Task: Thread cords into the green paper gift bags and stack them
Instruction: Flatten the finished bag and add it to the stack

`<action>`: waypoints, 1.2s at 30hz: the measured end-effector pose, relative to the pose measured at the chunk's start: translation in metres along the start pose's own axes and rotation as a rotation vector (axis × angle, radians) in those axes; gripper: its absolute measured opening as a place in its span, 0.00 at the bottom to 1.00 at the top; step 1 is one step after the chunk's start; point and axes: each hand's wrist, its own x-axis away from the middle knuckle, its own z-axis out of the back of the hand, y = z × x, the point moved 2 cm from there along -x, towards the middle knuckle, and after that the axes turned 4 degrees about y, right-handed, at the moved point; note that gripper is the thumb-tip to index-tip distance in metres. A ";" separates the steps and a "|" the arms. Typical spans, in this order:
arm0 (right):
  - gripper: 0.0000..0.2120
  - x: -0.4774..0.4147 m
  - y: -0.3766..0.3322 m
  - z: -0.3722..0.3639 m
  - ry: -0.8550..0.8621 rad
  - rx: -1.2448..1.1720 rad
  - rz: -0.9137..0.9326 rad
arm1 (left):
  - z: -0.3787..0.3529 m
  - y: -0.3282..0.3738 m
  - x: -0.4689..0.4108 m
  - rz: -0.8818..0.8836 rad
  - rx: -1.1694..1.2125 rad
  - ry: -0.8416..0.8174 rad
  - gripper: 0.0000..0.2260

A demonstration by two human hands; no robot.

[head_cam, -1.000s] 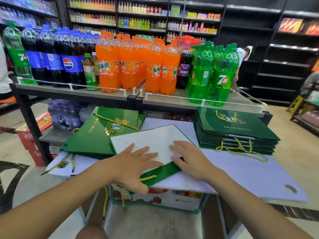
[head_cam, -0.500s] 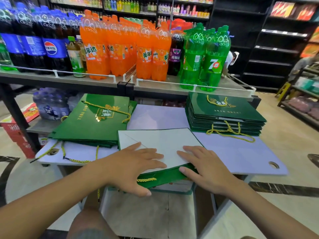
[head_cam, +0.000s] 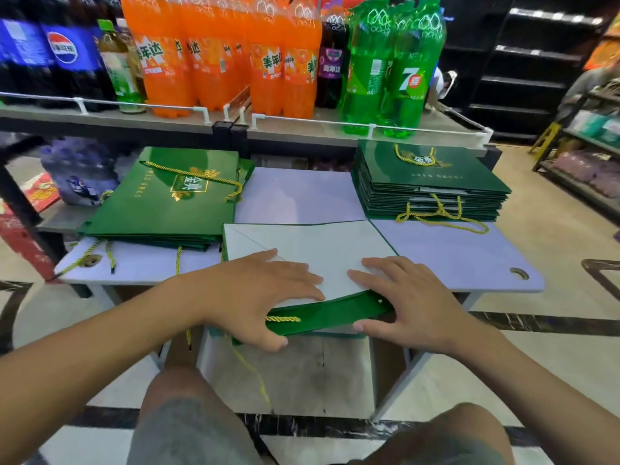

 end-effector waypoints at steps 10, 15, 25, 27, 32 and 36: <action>0.41 0.025 0.007 0.011 0.091 0.009 -0.112 | 0.001 0.002 -0.016 -0.054 0.045 0.037 0.36; 0.41 0.011 0.027 0.006 0.040 -0.029 -0.144 | -0.004 -0.011 -0.038 -0.014 0.101 0.107 0.34; 0.40 0.003 0.043 -0.010 0.082 -0.104 -0.184 | -0.002 -0.025 -0.004 0.380 -0.148 0.268 0.27; 0.39 0.003 0.044 -0.011 0.089 -0.105 -0.186 | 0.005 -0.023 0.002 0.400 -0.180 0.201 0.17; 0.39 0.004 0.043 -0.012 0.098 -0.105 -0.182 | 0.026 -0.020 0.013 0.384 0.018 0.038 0.09; 0.40 0.004 0.043 -0.013 0.097 -0.106 -0.185 | 0.049 -0.007 0.007 0.324 0.628 -0.075 0.03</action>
